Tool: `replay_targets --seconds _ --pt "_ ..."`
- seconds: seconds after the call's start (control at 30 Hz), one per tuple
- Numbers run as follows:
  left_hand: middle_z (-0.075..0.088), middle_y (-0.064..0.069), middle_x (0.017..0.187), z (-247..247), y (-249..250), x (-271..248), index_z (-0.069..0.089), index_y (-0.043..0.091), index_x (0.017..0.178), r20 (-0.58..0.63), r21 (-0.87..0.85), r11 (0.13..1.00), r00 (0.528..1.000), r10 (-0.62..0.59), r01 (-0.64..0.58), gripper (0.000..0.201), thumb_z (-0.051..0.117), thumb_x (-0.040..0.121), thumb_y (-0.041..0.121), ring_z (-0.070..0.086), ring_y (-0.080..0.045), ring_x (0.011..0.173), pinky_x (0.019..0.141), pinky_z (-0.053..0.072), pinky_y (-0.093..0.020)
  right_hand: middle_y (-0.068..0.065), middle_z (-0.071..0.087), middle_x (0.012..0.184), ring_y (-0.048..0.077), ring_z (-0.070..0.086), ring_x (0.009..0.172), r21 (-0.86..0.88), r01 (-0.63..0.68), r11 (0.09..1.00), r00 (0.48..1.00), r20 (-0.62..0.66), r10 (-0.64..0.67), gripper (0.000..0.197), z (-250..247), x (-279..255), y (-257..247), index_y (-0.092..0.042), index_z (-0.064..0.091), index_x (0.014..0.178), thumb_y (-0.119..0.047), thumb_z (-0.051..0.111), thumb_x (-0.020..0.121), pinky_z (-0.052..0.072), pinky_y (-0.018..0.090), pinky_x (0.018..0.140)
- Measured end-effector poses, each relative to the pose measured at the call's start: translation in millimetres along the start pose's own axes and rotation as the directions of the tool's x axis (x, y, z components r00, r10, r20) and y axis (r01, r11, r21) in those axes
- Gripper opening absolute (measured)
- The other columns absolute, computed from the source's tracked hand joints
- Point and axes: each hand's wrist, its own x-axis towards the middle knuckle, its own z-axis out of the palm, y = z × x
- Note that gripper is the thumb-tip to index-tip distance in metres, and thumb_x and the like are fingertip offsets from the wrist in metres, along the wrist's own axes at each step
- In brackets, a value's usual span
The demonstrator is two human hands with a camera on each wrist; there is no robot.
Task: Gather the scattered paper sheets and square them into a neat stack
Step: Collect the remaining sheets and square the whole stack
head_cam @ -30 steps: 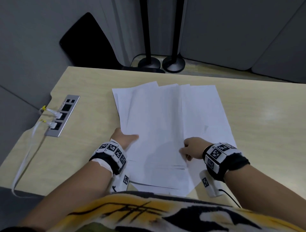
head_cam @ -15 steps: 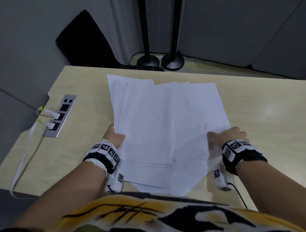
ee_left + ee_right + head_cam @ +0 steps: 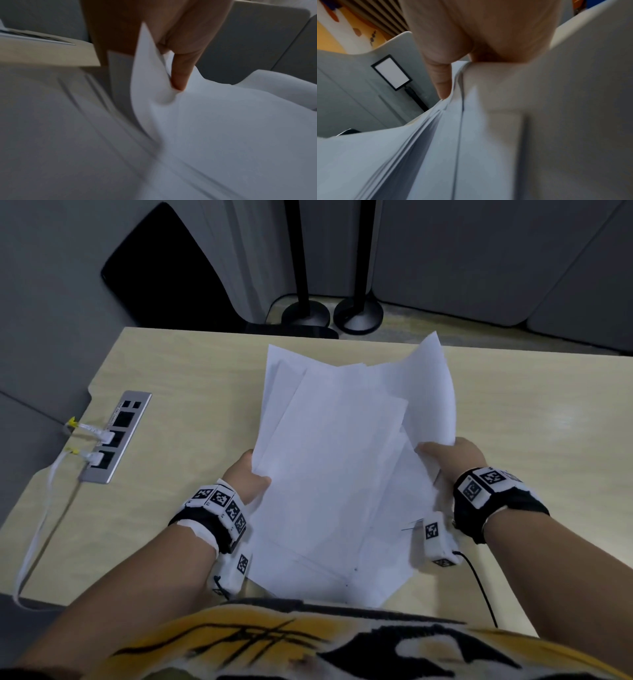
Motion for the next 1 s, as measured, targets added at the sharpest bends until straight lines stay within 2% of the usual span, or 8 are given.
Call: replay_targets --seconds 0.17,0.23,0.33,0.43,0.53,0.63,0.77,1.0 --pt "0.059 -0.005 0.126 -6.9 2.4 1.5 0.038 0.016 0.140 0.059 0.040 0.999 0.998 0.006 -0.008 0.055 0.060 0.089 0.013 0.055 -0.023 0.107 0.090 0.037 -0.027 0.014 0.060 0.069 0.028 0.055 0.060 0.034 -0.150 0.988 0.980 0.137 0.144 0.034 -3.9 2.7 3.8 -0.003 0.064 0.086 -0.035 0.072 0.078 0.043 0.032 0.061" --pt "0.058 -0.005 0.129 -8.9 2.7 2.3 0.036 0.015 0.141 0.081 0.037 0.999 0.997 0.010 -0.013 0.058 0.060 0.089 0.012 0.054 -0.022 0.111 0.091 0.037 -0.028 0.015 0.061 0.071 0.029 0.057 0.067 -0.064 -0.152 0.986 0.973 0.165 0.161 0.033 0.4 1.9 0.8 0.000 0.061 0.093 -0.031 0.068 0.083 0.042 0.032 0.063" --pt "0.058 -0.006 0.129 -9.4 2.3 2.5 0.037 0.014 0.141 0.090 0.049 0.999 0.996 0.013 -0.017 0.057 0.060 0.089 0.011 0.054 -0.025 0.116 0.092 0.038 -0.028 0.011 0.062 0.050 0.033 0.062 0.086 -0.148 -0.163 0.975 0.979 0.101 0.179 0.030 3.3 1.2 -4.0 0.001 0.053 0.098 -0.028 0.057 0.091 0.041 0.032 0.070" --pt "0.059 -0.007 0.128 -9.5 0.9 4.0 0.039 0.013 0.139 0.091 0.040 0.999 0.996 0.007 -0.011 0.055 0.061 0.088 0.012 0.056 -0.026 0.114 0.095 0.040 -0.031 0.013 0.061 0.071 0.031 0.056 0.076 -0.211 -0.136 0.968 0.989 0.028 0.145 0.021 -0.2 -1.0 -8.7 0.002 0.054 0.095 -0.019 0.055 0.089 0.040 0.029 0.060" --pt "0.059 -0.008 0.127 -10.3 -1.2 5.8 0.040 0.013 0.138 0.077 0.008 1.000 0.997 -0.028 0.027 0.055 0.062 0.088 0.011 0.056 -0.026 0.111 0.094 0.041 -0.032 0.012 0.058 0.074 0.027 0.051 0.060 -0.216 -0.068 0.974 0.995 -0.087 0.050 0.015 -8.7 -0.8 -8.1 0.000 0.059 0.086 -0.014 0.054 0.086 0.034 0.028 0.048" --pt "0.058 -0.009 0.127 -8.5 -2.4 4.8 0.039 0.011 0.138 0.053 -0.004 0.999 0.998 -0.045 0.046 0.055 0.061 0.089 0.010 0.054 -0.023 0.105 0.090 0.039 -0.029 0.015 0.062 0.083 0.031 0.059 0.071 -0.176 -0.066 0.982 0.998 -0.022 0.063 0.014 -14.4 -7.3 -4.1 0.000 0.060 0.088 -0.014 0.058 0.084 0.043 0.029 0.058" --pt "0.057 -0.010 0.129 -4.5 -3.4 2.7 0.039 0.011 0.138 0.047 0.014 0.999 0.998 -0.039 0.038 0.054 0.060 0.089 0.010 0.055 -0.028 0.115 0.091 0.038 -0.029 0.012 0.059 0.076 0.028 0.057 0.072 -0.282 -0.075 0.956 0.990 0.093 0.105 0.018 -5.2 -20.5 3.3 0.001 0.057 0.089 -0.015 0.064 0.085 0.040 0.027 0.054" --pt "0.057 -0.010 0.129 -3.0 -4.2 0.4 0.039 0.010 0.138 0.024 -0.016 0.995 0.995 -0.094 0.094 0.054 0.059 0.089 0.009 0.055 -0.029 0.116 0.092 0.040 -0.030 0.022 0.062 0.096 0.032 0.054 0.087 -0.281 0.004 0.960 0.989 -0.139 -0.045 0.027 -23.9 -22.2 -17.6 0.003 0.062 0.114 -0.010 0.050 0.093 0.037 0.032 0.072"
